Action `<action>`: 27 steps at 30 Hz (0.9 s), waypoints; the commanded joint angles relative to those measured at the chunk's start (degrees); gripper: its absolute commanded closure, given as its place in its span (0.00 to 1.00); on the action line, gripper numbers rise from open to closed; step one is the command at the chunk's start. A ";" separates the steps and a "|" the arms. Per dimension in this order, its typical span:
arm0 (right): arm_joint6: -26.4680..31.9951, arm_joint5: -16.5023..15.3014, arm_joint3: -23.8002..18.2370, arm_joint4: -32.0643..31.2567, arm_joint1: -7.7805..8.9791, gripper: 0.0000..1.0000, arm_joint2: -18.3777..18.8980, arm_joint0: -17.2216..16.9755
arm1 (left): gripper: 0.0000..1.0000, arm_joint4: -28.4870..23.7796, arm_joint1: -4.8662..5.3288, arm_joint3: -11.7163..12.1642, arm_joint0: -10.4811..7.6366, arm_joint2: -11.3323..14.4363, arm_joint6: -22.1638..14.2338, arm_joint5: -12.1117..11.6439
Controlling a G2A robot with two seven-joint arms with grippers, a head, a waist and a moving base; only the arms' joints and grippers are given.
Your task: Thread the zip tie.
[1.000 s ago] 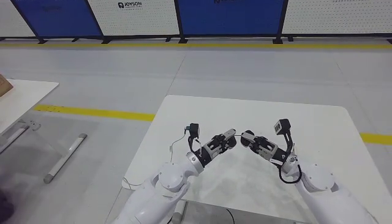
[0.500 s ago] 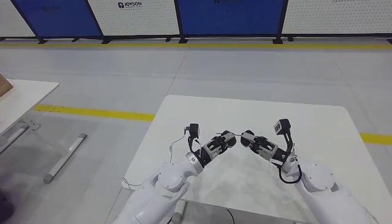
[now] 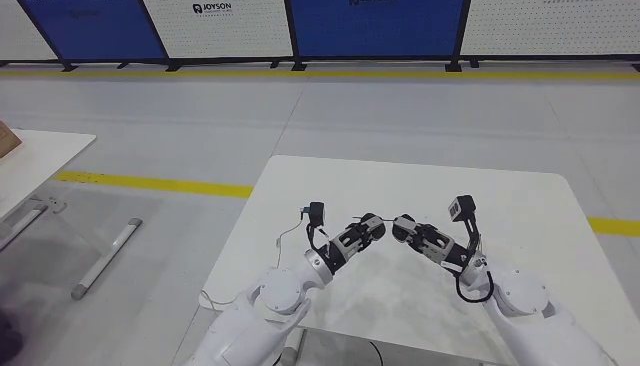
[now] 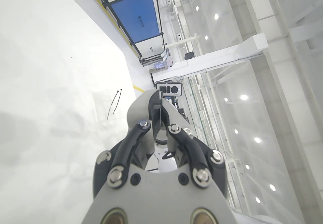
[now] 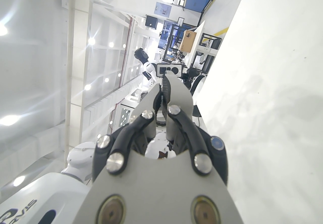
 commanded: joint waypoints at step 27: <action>2.58 0.40 -1.02 1.89 1.08 0.00 6.45 -4.06 | 1.00 0.58 0.12 -0.15 2.30 -3.03 5.26 -5.73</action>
